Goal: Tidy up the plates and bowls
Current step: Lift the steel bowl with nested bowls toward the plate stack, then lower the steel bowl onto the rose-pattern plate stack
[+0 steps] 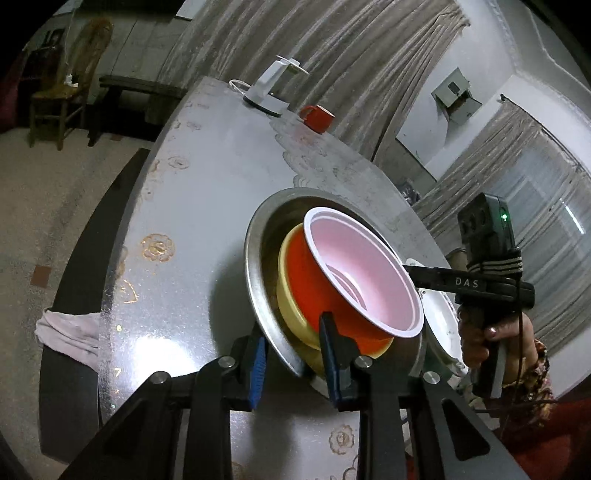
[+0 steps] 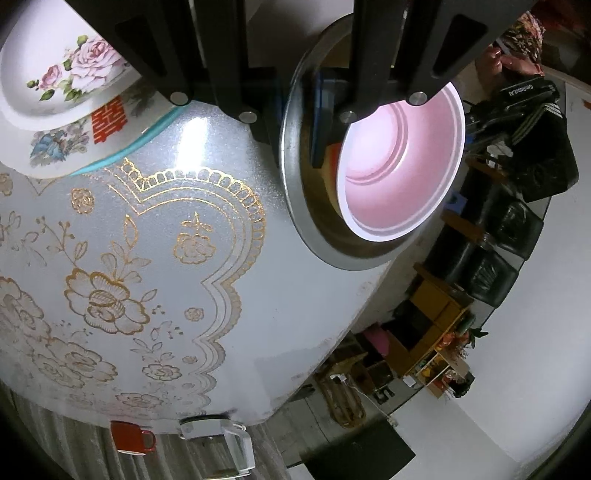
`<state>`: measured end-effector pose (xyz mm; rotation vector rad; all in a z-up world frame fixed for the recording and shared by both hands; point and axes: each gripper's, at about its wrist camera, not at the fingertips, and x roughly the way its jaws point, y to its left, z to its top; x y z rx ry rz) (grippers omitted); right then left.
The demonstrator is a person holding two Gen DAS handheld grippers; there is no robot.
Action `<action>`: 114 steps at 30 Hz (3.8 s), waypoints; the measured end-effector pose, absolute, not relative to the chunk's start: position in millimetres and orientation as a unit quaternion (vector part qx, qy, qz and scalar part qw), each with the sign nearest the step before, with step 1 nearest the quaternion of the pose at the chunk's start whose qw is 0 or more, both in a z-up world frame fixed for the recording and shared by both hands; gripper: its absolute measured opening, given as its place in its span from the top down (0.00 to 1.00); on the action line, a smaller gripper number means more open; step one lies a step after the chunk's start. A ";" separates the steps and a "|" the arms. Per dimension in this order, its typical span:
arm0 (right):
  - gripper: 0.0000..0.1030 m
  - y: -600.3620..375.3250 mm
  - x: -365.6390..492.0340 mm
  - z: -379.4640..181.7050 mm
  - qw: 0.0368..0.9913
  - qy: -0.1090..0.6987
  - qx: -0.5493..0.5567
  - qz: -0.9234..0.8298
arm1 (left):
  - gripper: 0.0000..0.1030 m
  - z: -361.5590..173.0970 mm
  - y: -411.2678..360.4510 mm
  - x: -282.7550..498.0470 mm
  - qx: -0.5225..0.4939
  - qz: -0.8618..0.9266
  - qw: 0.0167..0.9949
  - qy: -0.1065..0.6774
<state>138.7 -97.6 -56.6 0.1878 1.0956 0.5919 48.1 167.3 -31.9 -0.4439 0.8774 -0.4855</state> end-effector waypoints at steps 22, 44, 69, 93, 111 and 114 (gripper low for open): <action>0.89 -157.9 98.7 0.3 0.849 0.442 0.136 0.255 | 0.76 31.0 117.9 58.1 -0.180 -0.299 0.865 0.361; 0.89 -285.0 38.0 5.2 0.881 0.410 0.201 0.122 | 0.77 25.0 -10.5 89.2 -0.141 -0.403 0.811 0.401; 0.89 -314.6 42.2 -46.4 0.858 0.436 0.256 0.094 | 0.77 -15.4 -36.1 104.9 -0.117 -0.380 0.800 0.448; 0.87 -304.7 38.8 -46.0 0.860 0.441 0.241 0.089 | 0.77 -10.2 -29.5 94.7 -0.109 -0.361 0.816 0.438; 0.86 -297.6 21.5 -40.9 0.868 0.437 0.222 0.078 | 0.76 -2.9 -19.9 74.9 -0.086 -0.340 0.833 0.428; 0.87 -300.4 19.7 -41.6 0.868 0.434 0.230 0.076 | 0.76 -1.2 -19.9 70.0 -0.079 -0.343 0.834 0.425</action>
